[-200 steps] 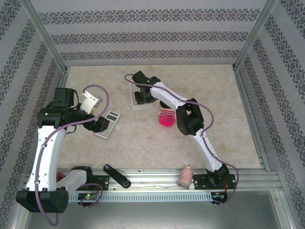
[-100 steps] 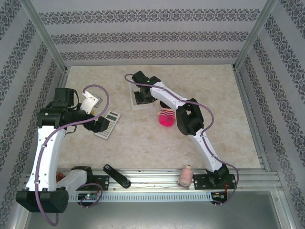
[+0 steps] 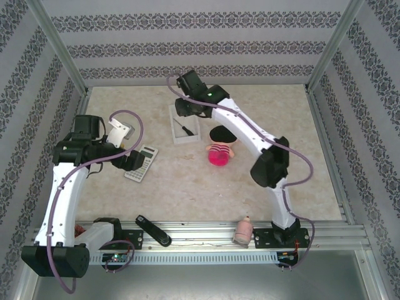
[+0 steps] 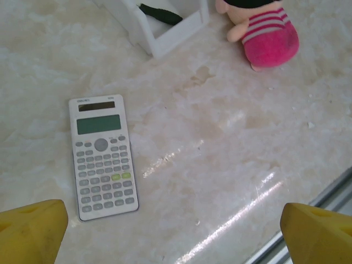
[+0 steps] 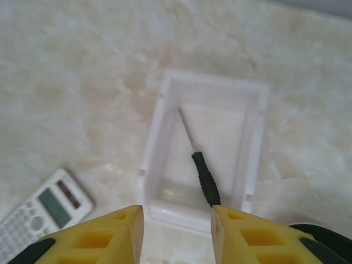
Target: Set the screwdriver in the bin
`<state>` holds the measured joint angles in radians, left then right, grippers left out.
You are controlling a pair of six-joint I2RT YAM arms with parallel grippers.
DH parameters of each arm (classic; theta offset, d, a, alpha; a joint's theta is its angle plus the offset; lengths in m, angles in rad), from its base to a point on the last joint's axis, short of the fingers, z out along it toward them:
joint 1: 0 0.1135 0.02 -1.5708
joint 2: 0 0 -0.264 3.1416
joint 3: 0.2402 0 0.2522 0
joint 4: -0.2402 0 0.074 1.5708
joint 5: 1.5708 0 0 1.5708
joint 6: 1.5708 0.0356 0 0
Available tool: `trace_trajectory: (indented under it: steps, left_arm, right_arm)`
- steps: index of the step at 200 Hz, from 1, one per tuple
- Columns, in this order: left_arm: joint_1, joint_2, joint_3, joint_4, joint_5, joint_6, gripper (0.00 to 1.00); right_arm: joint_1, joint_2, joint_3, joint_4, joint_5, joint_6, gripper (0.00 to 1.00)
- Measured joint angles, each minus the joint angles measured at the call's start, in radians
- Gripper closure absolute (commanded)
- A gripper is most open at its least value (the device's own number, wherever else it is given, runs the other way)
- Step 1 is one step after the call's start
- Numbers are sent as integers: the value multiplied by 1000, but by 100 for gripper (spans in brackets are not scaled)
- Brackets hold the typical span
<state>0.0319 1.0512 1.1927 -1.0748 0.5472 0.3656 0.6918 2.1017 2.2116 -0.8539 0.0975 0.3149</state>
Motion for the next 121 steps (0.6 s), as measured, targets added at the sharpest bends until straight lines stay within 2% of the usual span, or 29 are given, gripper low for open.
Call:
trace_trajectory:
  steps: [32, 55, 80, 111, 121]
  left_arm:
    - [0, 29, 0, 65, -28, -58, 1]
    - [0, 43, -7, 108, -56, -95, 1]
    - [0, 57, -17, 145, -86, -139, 1]
    - [-6, 55, -32, 179, -129, -170, 1]
    - [-6, 52, -43, 190, -145, -180, 1]
  right_arm:
    - [14, -227, -233, 98, 32, -27, 55]
    - [18, -412, -505, 225, 65, -49, 39]
    - [6, -594, -762, 331, 117, -54, 31]
    - [-51, -746, -941, 404, 131, -53, 29]
    - [-71, -784, -980, 422, 130, -54, 24]
